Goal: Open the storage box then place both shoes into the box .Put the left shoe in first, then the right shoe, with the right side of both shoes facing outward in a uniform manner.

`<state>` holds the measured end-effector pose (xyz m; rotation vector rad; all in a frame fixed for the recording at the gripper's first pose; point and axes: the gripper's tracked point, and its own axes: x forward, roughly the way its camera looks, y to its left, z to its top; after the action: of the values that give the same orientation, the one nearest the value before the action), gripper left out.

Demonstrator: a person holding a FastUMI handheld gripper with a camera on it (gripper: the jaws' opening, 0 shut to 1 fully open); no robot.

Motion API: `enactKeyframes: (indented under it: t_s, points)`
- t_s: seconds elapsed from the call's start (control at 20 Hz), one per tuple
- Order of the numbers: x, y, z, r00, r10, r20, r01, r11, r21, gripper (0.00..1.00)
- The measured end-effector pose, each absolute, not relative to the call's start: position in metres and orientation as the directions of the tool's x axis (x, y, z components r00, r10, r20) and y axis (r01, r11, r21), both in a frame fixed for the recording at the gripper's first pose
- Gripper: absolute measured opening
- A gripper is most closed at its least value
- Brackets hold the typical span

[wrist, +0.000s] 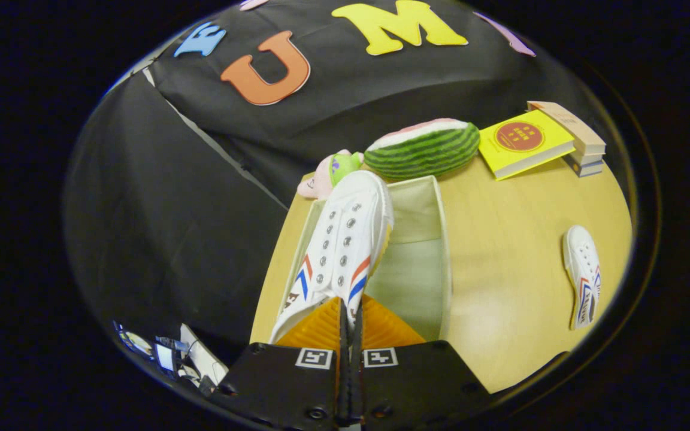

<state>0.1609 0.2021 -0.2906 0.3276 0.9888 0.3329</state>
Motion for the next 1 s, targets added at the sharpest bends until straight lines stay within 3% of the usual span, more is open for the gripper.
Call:
enactKeyframes:
  t_s: [0.2, 0.35, 0.4, 0.55, 0.7, 1.0]
  points:
    - [0.161, 0.225, -0.312, 0.481, 0.414, -0.773, -0.114, 0.903, 0.414, 0.06]
    - [0.164, 0.247, -0.310, 0.466, 0.520, -0.715, -0.190, 0.849, 0.493, 0.10]
    - [0.163, 0.247, -0.309, 0.471, 0.522, -0.711, -0.220, 0.850, 0.478, 0.33]
    - [0.188, 0.198, -0.298, 0.590, 0.363, -0.721, -0.258, 0.931, 0.257, 1.00]
    - [0.197, 0.165, -0.261, 0.691, 0.300, -0.658, -0.272, 0.951, 0.149, 0.97]
    - [0.181, 0.085, -0.223, 0.770, 0.194, -0.608, -0.263, 0.965, -0.025, 0.98]
